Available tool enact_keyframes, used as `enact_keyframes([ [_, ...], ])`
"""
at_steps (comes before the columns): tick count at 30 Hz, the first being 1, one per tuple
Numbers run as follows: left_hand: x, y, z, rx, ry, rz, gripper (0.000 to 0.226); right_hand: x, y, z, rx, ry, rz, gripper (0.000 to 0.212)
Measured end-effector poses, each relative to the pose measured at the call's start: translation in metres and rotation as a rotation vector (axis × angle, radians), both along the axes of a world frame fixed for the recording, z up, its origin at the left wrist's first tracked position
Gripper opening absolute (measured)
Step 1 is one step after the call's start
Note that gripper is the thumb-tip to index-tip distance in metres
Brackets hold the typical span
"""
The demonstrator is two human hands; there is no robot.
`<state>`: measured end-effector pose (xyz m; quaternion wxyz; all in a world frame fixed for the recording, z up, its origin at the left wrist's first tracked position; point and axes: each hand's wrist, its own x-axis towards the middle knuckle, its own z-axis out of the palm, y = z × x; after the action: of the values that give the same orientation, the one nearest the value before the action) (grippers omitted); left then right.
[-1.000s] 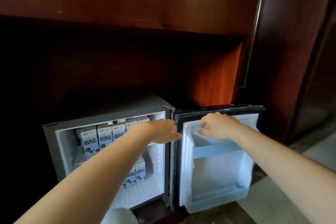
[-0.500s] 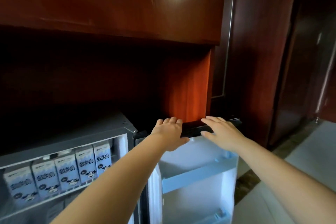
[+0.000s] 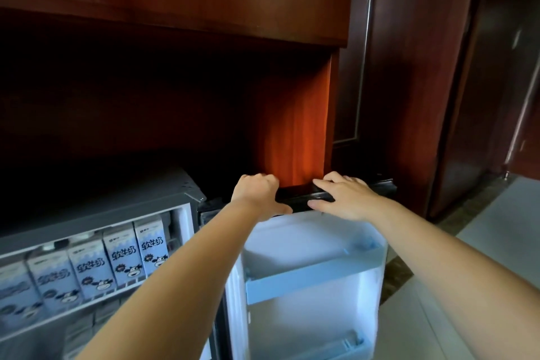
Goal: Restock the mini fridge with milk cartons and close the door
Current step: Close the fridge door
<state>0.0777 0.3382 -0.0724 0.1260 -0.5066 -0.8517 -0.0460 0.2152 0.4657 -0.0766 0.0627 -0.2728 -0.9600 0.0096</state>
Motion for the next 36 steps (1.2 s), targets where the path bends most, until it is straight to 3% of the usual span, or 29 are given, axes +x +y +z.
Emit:
enact_keyframes([
  [5,0.016,-0.020,0.006,-0.041,-0.061,-0.049,0.059,0.022,-0.021,0.009,0.037,-0.003,0.001,0.061],
  [10,0.031,-0.048,0.004,-0.025,-0.173,-0.099,0.061,0.051,-0.051,0.020,-0.069,-0.022,0.033,0.054],
  [22,0.056,-0.160,-0.008,0.004,-0.205,-0.064,0.065,0.094,-0.142,0.037,-0.111,-0.215,0.163,0.067],
  [24,0.061,-0.181,-0.007,-0.001,-0.203,-0.058,0.063,0.096,-0.156,0.038,-0.144,-0.213,0.168,0.061],
  [27,0.067,-0.213,0.000,-0.035,-0.242,-0.038,0.056,0.093,-0.174,0.039,-0.182,-0.160,0.215,0.035],
  [30,0.068,-0.241,0.009,-0.125,-0.300,0.001,0.050,0.086,-0.196,0.038,-0.224,-0.131,0.270,0.049],
  [36,0.070,-0.287,0.021,-0.201,-0.331,0.122,0.048,0.062,-0.219,0.028,-0.242,-0.140,0.412,0.050],
])
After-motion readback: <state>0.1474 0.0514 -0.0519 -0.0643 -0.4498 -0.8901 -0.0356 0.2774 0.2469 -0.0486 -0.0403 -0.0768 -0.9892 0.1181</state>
